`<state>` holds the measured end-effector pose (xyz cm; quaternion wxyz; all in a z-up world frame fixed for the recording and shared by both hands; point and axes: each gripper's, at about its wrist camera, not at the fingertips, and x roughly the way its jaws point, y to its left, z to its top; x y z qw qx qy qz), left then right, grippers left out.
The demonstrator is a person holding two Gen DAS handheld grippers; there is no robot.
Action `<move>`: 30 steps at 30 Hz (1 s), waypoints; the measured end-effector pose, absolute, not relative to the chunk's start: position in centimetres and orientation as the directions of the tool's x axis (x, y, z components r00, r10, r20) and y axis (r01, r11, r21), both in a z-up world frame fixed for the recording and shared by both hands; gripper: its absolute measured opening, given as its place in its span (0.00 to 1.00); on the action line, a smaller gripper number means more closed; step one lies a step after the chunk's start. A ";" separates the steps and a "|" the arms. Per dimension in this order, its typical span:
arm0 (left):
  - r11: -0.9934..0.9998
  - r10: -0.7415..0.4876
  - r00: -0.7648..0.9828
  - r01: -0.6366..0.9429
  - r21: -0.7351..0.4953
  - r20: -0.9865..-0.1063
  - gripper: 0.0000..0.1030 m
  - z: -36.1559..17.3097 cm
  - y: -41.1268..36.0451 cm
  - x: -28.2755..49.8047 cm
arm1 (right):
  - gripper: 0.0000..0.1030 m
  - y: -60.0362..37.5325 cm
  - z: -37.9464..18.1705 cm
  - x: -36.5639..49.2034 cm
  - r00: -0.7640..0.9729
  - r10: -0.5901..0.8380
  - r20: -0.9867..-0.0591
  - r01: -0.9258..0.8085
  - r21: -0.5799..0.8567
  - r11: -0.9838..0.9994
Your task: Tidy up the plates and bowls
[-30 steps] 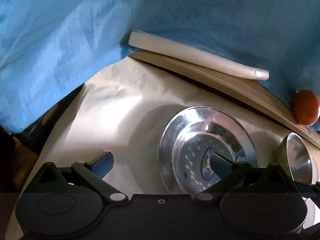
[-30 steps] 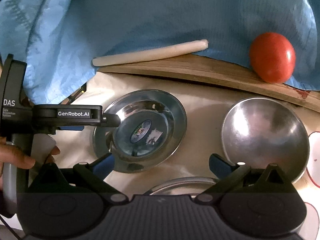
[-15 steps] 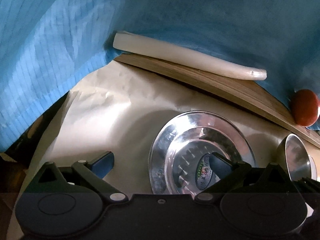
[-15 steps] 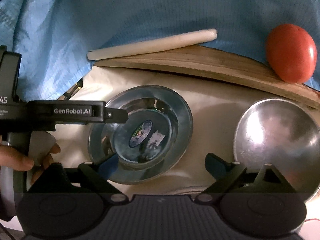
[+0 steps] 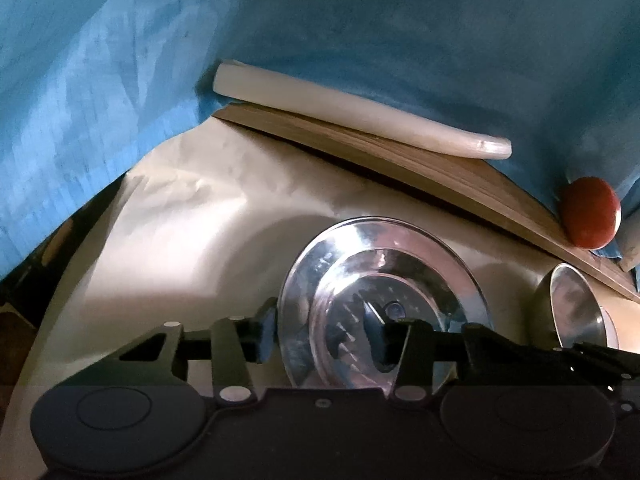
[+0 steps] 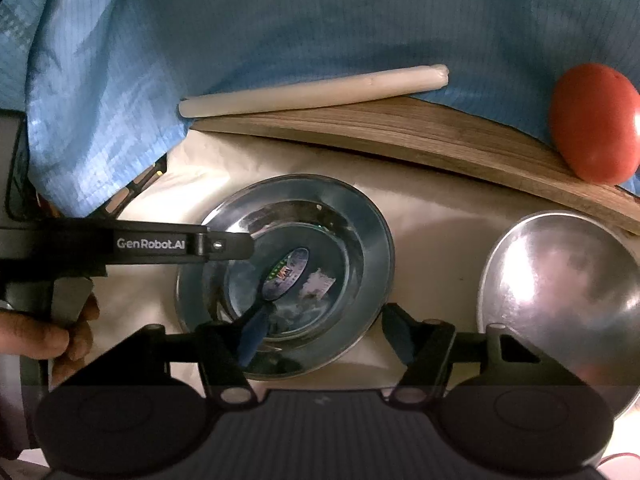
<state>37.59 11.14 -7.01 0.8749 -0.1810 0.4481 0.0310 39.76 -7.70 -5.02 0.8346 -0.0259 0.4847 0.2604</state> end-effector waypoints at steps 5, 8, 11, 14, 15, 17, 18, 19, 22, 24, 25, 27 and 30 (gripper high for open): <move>0.933 -0.091 0.605 -0.225 -0.280 -0.791 0.32 -7.2 11.3 36.9 | 0.49 -7.8 -5.1 39.7 0.418 0.377 -0.827 -0.433 0.183 0.883; 0.930 -0.084 0.608 -0.236 -0.281 -0.789 0.25 -7.2 11.5 36.4 | 0.34 -8.3 -5.2 39.9 0.433 0.357 -0.827 -0.413 0.171 0.895; 0.924 -0.084 0.611 -0.248 -0.292 -0.787 0.23 -7.2 12.0 35.9 | 0.27 -8.7 -5.1 39.8 0.438 0.359 -0.824 -0.403 0.177 0.898; 0.918 -0.080 0.619 -0.259 -0.299 -0.782 0.23 -6.9 12.1 35.3 | 0.26 -9.0 -4.8 39.3 0.450 0.365 -0.815 -0.414 0.172 0.894; 0.915 -0.079 0.624 -0.263 -0.304 -0.777 0.23 -6.8 12.1 35.0 | 0.26 -9.0 -4.6 39.2 0.455 0.368 -0.811 -0.418 0.170 0.893; 0.913 -0.077 0.632 -0.266 -0.309 -0.771 0.23 -6.5 12.0 34.7 | 0.26 -9.2 -4.2 38.7 0.470 0.372 -0.800 -0.424 0.165 0.890; 0.913 -0.077 0.637 -0.264 -0.311 -0.767 0.23 -6.4 12.0 34.5 | 0.26 -9.2 -4.0 38.5 0.477 0.372 -0.797 -0.427 0.160 0.890; 0.913 -0.077 0.642 -0.262 -0.312 -0.763 0.23 -6.2 11.8 34.3 | 0.26 -9.3 -3.9 38.2 0.484 0.371 -0.793 -0.428 0.155 0.890; 0.915 -0.074 0.661 -0.252 -0.314 -0.747 0.23 -5.5 11.4 33.5 | 0.26 -9.7 -3.5 37.5 0.504 0.371 -0.780 -0.428 0.148 0.892; 0.916 -0.075 0.673 -0.245 -0.318 -0.736 0.23 -5.0 11.1 33.0 | 0.26 -10.2 -3.0 36.9 0.522 0.374 -0.767 -0.428 0.144 0.892; 0.916 -0.076 0.678 -0.241 -0.319 -0.731 0.23 -4.7 10.9 32.8 | 0.26 -10.5 -2.8 36.5 0.530 0.375 -0.761 -0.428 0.142 0.893; 0.918 -0.079 0.690 -0.231 -0.322 -0.720 0.22 -4.1 10.4 32.3 | 0.26 -11.1 -2.2 35.8 0.546 0.375 -0.749 -0.425 0.138 0.895; 0.924 -0.089 0.703 -0.207 -0.322 -0.705 0.22 -3.2 9.3 31.6 | 0.26 -12.4 -1.4 34.6 0.569 0.369 -0.735 -0.412 0.134 0.901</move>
